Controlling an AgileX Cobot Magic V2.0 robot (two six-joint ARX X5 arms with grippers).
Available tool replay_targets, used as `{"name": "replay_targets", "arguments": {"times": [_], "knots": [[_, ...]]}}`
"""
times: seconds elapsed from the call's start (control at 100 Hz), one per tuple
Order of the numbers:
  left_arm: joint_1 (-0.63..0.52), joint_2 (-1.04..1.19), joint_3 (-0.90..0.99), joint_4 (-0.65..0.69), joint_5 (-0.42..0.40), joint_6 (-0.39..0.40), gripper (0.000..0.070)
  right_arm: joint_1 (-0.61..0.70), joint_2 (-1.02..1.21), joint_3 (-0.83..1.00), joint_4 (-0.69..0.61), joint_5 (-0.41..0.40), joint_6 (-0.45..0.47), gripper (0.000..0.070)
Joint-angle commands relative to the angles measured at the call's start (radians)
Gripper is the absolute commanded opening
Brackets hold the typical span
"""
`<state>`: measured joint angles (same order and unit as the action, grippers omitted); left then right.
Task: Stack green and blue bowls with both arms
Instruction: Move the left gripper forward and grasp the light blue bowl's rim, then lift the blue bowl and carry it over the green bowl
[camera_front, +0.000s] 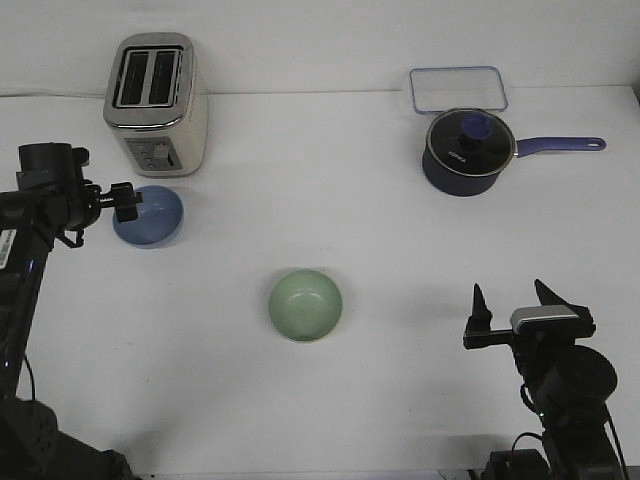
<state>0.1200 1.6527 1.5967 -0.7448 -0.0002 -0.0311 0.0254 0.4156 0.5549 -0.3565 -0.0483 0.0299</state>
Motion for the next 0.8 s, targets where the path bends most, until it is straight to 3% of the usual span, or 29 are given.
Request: {"name": "replay_targets", "arguments": {"times": [0.0, 0.46, 0.67, 0.71, 0.76, 0.79], "knots": [[0.014, 0.057, 0.026, 0.016, -0.002, 0.020, 0.0493, 0.001, 0.003, 0.013, 0.012, 0.004, 0.000, 0.0656], [0.060, 0.280, 0.027, 0.070, 0.001, 0.018, 0.0480, 0.001, 0.003, 0.013, 0.012, 0.004, 0.000, 0.0656], [0.056, 0.305, 0.027, 0.087, 0.008, 0.019, 0.0250, 0.001, 0.003, 0.013, 0.012, 0.004, 0.000, 0.0656], [0.056, 0.306, 0.027, 0.090, 0.008, 0.019, 0.0176, 0.001, 0.003, 0.013, 0.012, 0.004, 0.000, 0.0656], [0.056, 0.306, 0.027, 0.093, 0.008, 0.019, 0.0011, 0.001, 0.003, 0.013, 0.012, 0.004, 0.000, 0.0656], [0.056, 0.306, 0.027, 0.093, 0.009, 0.018, 0.0007, 0.001, 0.003, 0.013, 0.012, 0.004, 0.000, 0.0656]]}}
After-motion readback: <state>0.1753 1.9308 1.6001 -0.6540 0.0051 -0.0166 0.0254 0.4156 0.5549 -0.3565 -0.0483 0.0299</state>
